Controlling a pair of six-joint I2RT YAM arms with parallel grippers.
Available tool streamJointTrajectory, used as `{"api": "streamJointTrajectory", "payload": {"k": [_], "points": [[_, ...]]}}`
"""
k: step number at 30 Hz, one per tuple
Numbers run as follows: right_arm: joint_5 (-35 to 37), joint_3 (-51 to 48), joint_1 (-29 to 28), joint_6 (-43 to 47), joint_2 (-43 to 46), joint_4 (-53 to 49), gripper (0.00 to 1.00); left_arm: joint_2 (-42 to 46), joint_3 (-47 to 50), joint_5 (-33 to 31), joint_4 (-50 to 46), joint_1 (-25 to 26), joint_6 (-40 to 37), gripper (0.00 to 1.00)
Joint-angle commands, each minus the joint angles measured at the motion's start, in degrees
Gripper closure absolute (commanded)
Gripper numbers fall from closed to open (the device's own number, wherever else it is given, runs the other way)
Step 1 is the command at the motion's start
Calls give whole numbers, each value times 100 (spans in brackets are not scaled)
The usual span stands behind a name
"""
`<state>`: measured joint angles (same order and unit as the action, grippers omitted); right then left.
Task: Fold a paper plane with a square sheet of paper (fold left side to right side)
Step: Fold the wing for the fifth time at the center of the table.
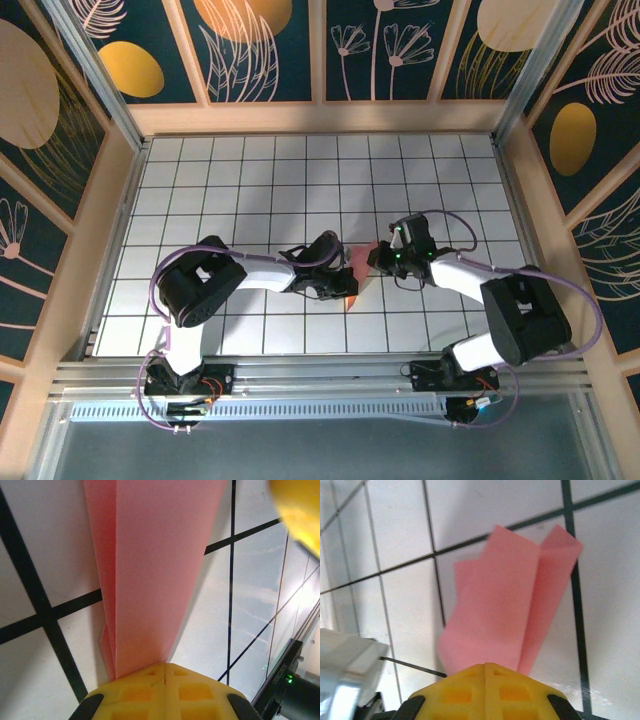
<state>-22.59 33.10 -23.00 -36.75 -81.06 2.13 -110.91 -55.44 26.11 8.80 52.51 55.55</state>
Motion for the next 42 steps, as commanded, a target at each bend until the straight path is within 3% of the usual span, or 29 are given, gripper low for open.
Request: {"api": "streamJointTrajectory", "payload": {"k": [1,14,24,42], "points": [[-31,-143,-16,-65,284,9,100,-278,25,-203,-370,63,-46,100],[-152,-429,-473,-390,-144,776,100,-290,4,-177,-380,74,-86,100],[85,-495,-506,-353,-560,877,100,-290,6,-187,-466,80,-75,100],[396,-348,169,187,-749,579,100,-289,52,-238,-634,82,-3,100]]}}
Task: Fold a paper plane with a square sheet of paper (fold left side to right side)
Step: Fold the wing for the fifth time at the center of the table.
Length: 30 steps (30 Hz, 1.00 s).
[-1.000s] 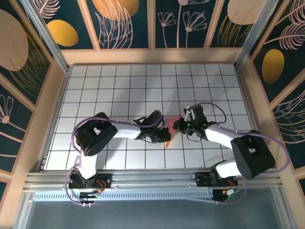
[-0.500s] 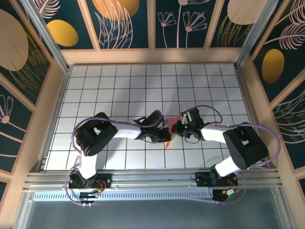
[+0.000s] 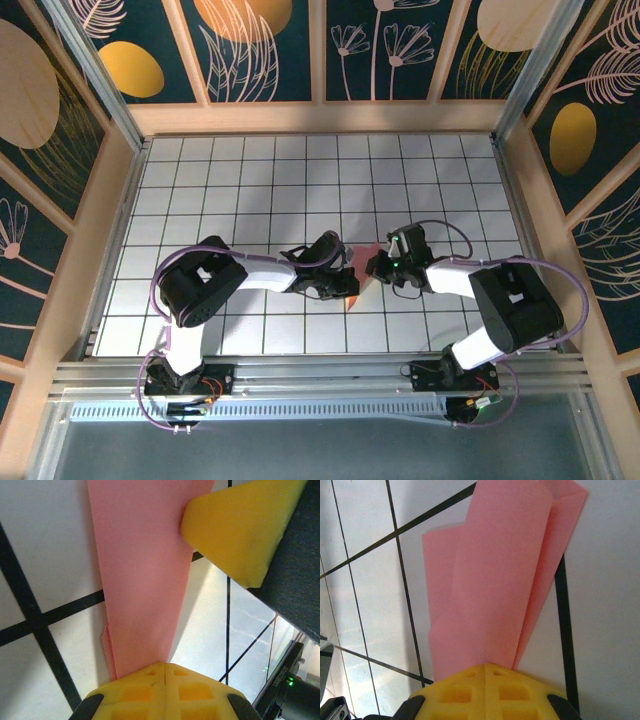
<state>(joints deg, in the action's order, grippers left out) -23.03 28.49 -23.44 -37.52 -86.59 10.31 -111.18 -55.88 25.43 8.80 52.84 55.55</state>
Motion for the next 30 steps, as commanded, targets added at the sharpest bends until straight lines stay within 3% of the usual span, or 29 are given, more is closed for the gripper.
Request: {"api": "streamJointTrajectory", "payload": {"k": [1,30], "points": [[448,157,253,297,-222,-263,100,-260,94,-170,-640,42,-6,100],[25,901,1178,657,-875,-225,100,-275,105,-136,-651,50,-24,100]]}}
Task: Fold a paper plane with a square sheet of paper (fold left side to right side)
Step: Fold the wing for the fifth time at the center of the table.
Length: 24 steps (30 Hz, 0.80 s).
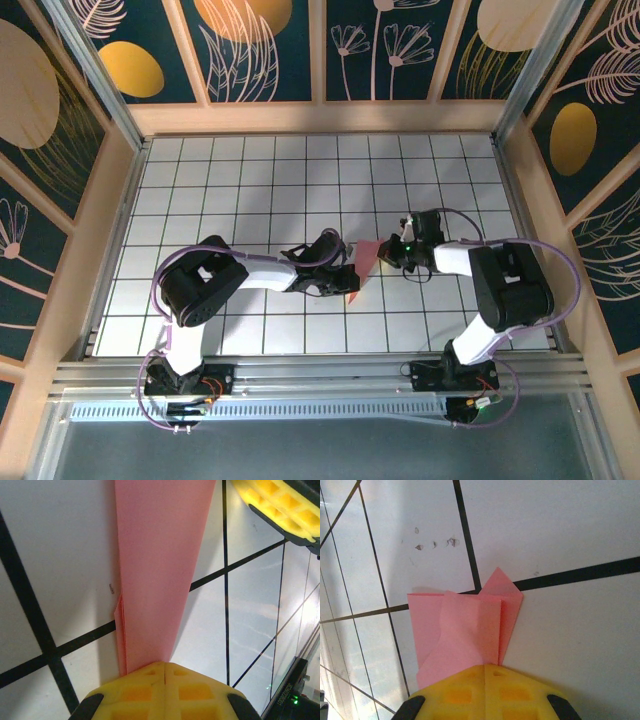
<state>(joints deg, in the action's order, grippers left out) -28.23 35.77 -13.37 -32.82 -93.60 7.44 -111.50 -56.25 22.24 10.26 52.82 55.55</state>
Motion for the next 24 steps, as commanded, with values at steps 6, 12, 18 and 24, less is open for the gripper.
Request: {"api": "streamJointTrajectory", "payload": {"k": [6,12,18,24], "points": [[557,235,190,247,-340,-66,100,-205,184,175,-798,53,-36,100],[485,423,321,267,-391,-54,100,-213,181,167,-815,53,-32,100],[443,721,473,335,-590,-127,100,-259,158,171,-870,53,-30,100],[412,1020,623,390,-799,-204,100,-260,162,175,-877,51,-36,100]]}}
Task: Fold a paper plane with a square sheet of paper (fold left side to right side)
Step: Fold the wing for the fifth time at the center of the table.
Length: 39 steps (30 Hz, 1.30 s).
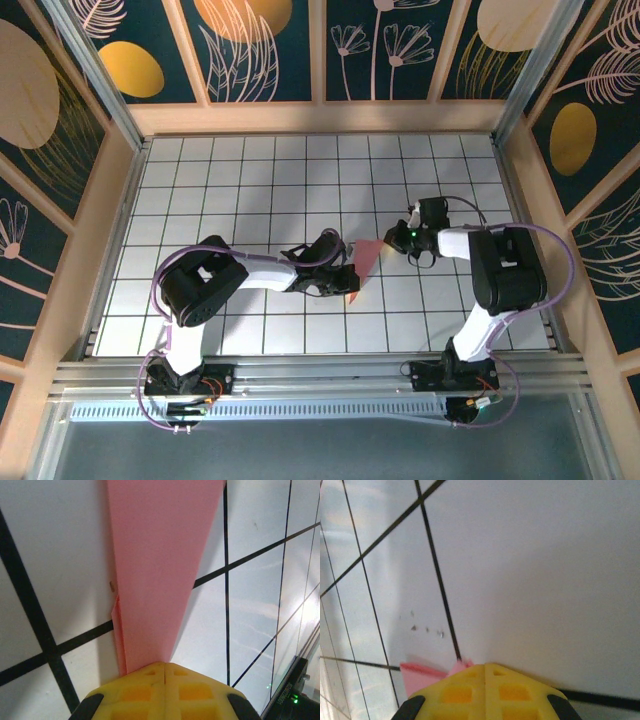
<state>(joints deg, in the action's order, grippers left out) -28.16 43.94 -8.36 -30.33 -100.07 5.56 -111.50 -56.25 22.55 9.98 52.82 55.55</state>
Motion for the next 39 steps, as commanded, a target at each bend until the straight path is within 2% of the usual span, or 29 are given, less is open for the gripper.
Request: {"api": "streamJointTrajectory", "payload": {"k": [1,7,14,17,22,28,39], "points": [[399,255,164,150,-204,-28,100,-266,158,144,-848,54,-44,100],[338,523,338,226,-253,-216,100,-257,147,145,-840,62,-44,100],[301,222,256,175,743,-567,100,-244,130,123,-840,57,-47,100],[127,-244,72,-51,1267,-576,100,-236,132,119,-840,62,-60,100],[48,-1039,-663,-726,1887,-218,100,-231,140,101,-840,55,-62,100],[116,-1353,-1492,-1346,1730,340,100,-221,141,91,-839,59,-60,100],[221,-1497,-1800,-1549,1088,663,100,-201,140,75,-840,55,-63,100]]}}
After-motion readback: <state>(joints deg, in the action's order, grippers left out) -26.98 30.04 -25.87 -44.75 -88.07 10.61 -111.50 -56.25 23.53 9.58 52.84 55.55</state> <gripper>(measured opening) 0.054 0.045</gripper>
